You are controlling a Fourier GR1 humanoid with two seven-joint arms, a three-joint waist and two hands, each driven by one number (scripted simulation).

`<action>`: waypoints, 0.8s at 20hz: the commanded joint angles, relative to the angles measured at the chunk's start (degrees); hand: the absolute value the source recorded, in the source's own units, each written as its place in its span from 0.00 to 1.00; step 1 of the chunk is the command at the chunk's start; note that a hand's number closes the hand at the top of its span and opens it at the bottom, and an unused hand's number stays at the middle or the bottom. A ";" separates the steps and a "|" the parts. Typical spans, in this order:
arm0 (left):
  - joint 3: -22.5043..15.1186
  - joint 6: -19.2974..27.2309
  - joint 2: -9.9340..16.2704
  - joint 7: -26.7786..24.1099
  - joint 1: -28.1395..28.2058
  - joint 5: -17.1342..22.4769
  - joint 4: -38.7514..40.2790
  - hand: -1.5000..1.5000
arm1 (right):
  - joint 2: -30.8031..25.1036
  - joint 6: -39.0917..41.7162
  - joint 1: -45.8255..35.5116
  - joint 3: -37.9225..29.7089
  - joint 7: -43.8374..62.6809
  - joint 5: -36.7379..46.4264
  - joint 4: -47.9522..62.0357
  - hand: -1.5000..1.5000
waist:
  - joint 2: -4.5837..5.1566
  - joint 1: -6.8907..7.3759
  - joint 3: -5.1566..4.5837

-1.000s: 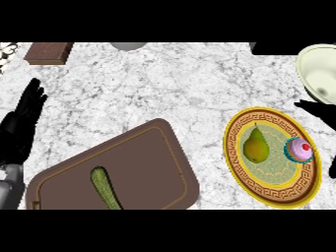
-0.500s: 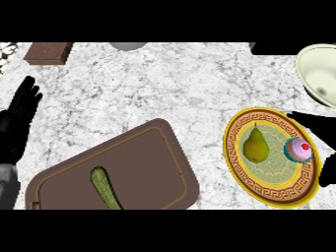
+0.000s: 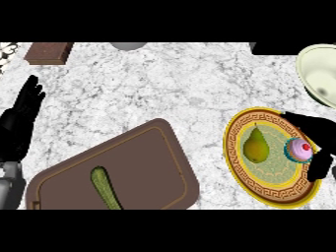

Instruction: Pick the cupcake from the plate and place it in the bowl

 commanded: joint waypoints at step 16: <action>4.02 -4.12 -2.27 -1.63 0.14 -2.10 1.07 0.50 | 5.29 -7.09 -4.24 -4.16 -9.88 7.35 9.89 1.00 | -0.05 -0.16 0.00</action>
